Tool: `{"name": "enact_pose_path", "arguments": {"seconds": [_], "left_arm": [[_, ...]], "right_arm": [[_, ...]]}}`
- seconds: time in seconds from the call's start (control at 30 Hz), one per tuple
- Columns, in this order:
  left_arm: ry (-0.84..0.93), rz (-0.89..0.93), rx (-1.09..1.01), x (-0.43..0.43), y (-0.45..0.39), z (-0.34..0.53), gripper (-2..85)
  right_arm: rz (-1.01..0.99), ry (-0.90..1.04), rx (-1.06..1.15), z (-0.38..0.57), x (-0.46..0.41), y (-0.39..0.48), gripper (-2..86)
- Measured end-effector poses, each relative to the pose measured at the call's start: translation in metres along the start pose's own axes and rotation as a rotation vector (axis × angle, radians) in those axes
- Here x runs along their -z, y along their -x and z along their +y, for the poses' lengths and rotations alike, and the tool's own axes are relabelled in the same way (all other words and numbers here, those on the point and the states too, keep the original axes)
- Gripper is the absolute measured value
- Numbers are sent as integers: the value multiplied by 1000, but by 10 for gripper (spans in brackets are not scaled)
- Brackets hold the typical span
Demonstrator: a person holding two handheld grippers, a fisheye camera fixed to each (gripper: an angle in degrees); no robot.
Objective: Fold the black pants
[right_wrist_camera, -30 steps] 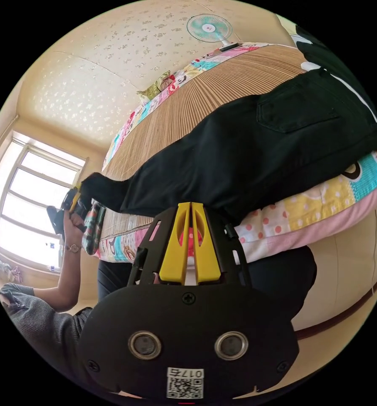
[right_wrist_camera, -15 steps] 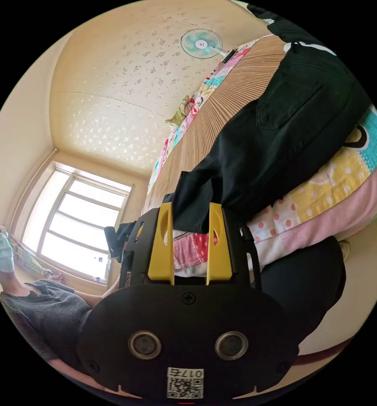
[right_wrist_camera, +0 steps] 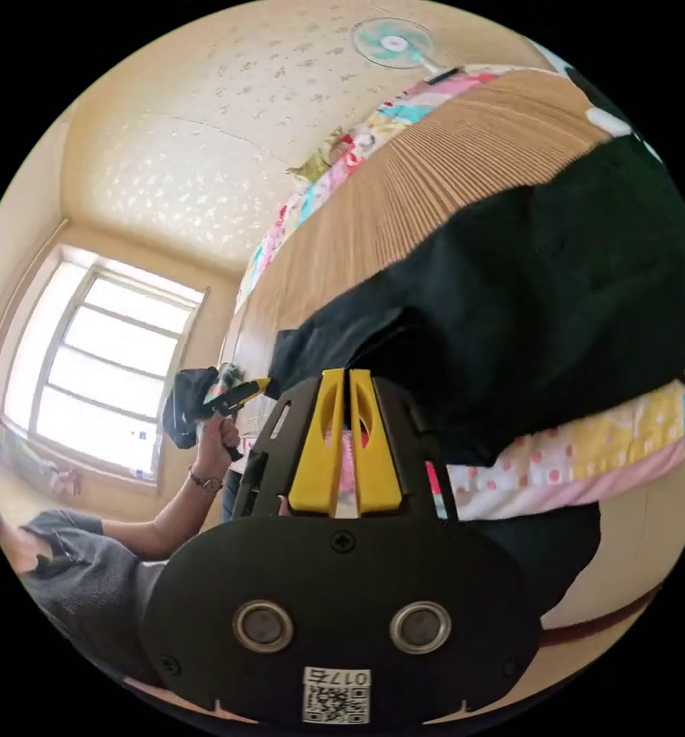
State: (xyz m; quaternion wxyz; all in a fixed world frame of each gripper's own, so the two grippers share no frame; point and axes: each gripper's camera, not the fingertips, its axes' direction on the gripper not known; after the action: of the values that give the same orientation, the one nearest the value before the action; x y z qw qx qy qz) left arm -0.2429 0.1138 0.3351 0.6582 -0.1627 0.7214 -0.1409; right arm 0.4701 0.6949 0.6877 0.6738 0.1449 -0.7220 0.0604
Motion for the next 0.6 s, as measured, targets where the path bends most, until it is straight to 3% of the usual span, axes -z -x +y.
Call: {"name": "enact_pose_path", "arguments": {"seconds": [0.1,0.17,0.27,0.33,0.37,0.43,0.47,0.6], "left_arm": [[-26,93,29,2,16,8,33],[-27,199,20,0,24,13,22],[-51,236,19,1,27,22,53],[-59,224,30,3,29,26,69],[-60,228,40,4,31,28,80],[-57,239,65,5,36,31,89],[-58,251,82,6,39,32,90],[-69,274,94,7,43,34,92]], "right_arm": [[56,-52,308,-11,15,51,19],[148,-69,374,-15,18,63,20],[228,-26,228,-21,8,23,26],[298,-54,-66,-8,5,-24,42],[297,-95,-89,0,8,-26,49],[287,-349,-6,38,22,-1,65],[297,-381,25,44,20,7,64],[320,-178,91,26,-38,21,81]]}}
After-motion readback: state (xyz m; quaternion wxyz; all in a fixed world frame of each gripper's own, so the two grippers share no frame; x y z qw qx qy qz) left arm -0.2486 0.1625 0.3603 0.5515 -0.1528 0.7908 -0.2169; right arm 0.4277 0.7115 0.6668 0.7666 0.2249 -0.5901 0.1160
